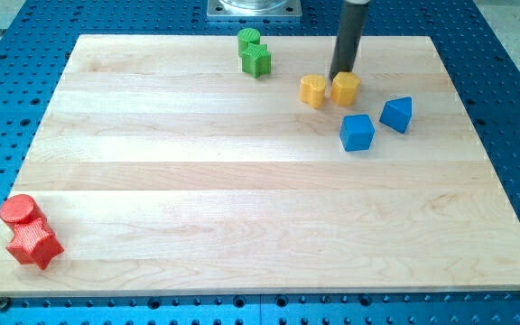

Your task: Move the blue blocks diagonally to each other

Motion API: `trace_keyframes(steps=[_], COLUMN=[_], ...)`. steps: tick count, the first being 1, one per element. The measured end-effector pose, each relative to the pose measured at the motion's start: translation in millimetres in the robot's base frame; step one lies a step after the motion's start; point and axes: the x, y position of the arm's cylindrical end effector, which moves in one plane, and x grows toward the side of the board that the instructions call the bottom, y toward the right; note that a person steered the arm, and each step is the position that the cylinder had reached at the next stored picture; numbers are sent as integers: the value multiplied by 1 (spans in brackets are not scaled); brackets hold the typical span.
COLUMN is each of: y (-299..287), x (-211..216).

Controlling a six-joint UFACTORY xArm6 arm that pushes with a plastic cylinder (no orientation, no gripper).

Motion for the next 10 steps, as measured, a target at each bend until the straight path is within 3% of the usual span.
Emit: trace_keyframes(steps=[1,2,3,5,6,7,8,10], y=[68,125,111,121,38,17,33,-44], x=[-28,11,56,74,82,82,103,85])
